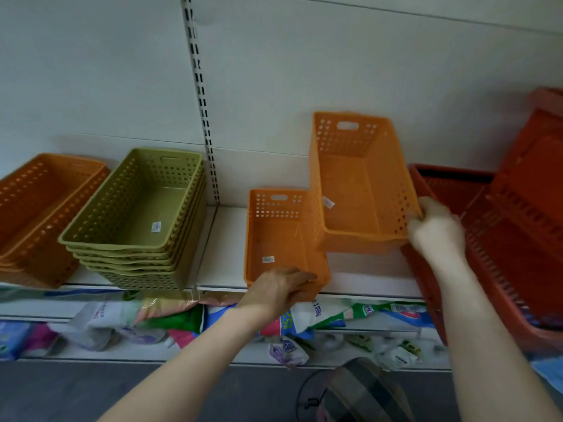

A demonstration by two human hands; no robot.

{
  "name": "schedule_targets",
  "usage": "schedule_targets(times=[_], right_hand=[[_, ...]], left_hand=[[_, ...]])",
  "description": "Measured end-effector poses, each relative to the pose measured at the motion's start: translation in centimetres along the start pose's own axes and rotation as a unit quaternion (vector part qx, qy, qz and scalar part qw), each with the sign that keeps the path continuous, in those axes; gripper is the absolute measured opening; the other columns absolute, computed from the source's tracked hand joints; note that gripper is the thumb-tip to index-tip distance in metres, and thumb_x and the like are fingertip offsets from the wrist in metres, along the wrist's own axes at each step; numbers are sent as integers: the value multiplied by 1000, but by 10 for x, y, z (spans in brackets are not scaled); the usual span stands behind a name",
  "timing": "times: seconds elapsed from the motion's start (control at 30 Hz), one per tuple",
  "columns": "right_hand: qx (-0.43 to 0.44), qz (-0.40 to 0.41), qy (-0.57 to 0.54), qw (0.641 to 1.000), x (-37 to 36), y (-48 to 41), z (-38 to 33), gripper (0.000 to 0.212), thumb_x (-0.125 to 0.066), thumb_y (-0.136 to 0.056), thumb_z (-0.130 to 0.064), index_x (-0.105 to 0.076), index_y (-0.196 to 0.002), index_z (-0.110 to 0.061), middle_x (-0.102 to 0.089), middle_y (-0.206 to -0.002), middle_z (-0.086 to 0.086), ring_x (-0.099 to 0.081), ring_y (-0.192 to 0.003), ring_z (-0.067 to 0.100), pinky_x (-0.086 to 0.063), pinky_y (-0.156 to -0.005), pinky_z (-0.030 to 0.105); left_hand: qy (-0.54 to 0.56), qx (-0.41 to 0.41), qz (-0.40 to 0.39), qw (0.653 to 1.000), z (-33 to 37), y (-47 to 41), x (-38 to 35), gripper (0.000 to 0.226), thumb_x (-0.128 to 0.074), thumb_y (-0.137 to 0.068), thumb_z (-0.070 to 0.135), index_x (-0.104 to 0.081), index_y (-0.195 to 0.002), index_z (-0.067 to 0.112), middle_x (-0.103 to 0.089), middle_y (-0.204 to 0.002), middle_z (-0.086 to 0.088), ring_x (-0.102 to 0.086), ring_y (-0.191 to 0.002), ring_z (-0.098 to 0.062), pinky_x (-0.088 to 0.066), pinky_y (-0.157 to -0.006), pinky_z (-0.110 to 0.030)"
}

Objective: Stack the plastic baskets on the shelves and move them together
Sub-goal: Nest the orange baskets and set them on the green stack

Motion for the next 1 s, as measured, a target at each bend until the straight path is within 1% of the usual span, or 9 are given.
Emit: schedule_targets(times=[0.13,0.2,0.3,0.37,0.43,0.53,0.6,0.73,1.0], right_hand=[[-44,-84,-164,982,-26,12,-24,18,-54,-89,-15,-67,-100,-20,-73,-95,16,-70,-74,36,-60,-70,48],[-55,-126,-159,978,-49,22,-39,26,-52,-93,-15,-64,-116,-17,-71,-108,12,-69,-86,34,-58,-79,45],[-31,-164,-103,981,-75,45,-58,29,-50,-91,-13,-52,-121,-17,-66,-113,11,-63,-100,33,-50,-84,38],[-25,-180,-66,981,-85,57,-63,28,-48,-88,-12,-47,-116,-15,-65,-107,13,-62,-96,36,-50,-81,40],[-26,-202,-26,979,-93,61,-63,29,-48,-87,-12,-43,-115,-14,-65,-103,14,-62,-92,36,-52,-81,43],[-18,-244,0,970,-102,58,-63,34,-49,-88,-16,-42,-121,-16,-65,-108,14,-63,-95,36,-53,-82,43],[-23,-261,-51,964,-105,55,-63,39,-49,-91,-23,-40,-129,-20,-65,-112,11,-64,-97,33,-52,-84,42],[-38,-274,-111,954,-108,51,-67,41,-43,-95,-27,-40,-136,-25,-65,-118,10,-63,-98,30,-52,-85,39],[-33,-230,-157,960,-65,42,-91,47,-55,-93,-24,-46,-139,-20,-60,-132,10,-64,-104,31,-54,-88,44]], left_hand=[[116,95,246,958,-22,11,22,40,-44,-96,35,-60,-128,17,-62,-125,-5,-53,-116,-18,-41,-98,-28],[218,210,305,903,-35,15,34,46,-39,-99,36,-53,-135,12,-58,-132,-8,-52,-123,-21,-36,-100,-25],[406,314,202,834,-37,13,53,53,-26,-101,49,-53,-133,16,-57,-122,1,-52,-117,-15,-39,-105,-34],[482,312,124,809,-36,8,58,45,-24,-100,52,-60,-112,27,-61,-107,10,-59,-98,-7,-50,-88,-30],[461,321,92,822,-36,5,58,38,-31,-101,47,-60,-109,24,-69,-102,2,-65,-90,-8,-53,-77,-26],[453,344,116,815,-43,3,52,41,-36,-102,34,-60,-110,1,-71,-103,-20,-69,-95,-32,-55,-88,-49],[471,356,127,797,-44,4,50,40,-35,-102,29,-61,-110,-1,-69,-105,-24,-67,-99,-38,-53,-89,-51],[441,334,125,824,-41,4,50,19,-44,-100,23,-62,-106,23,-71,-111,-8,-69,-99,-25,-56,-89,-42],[328,288,161,885,-32,20,103,31,-43,-99,23,-61,-124,21,-72,-113,-4,-69,-95,-17,-57,-82,-33]])
Point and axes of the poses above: each hand's wrist, its own y-axis away from the middle knuckle, its own x-axis out of the back of the hand, z = x × y, the point moved 1 cm from there along -y, towards the middle knuckle
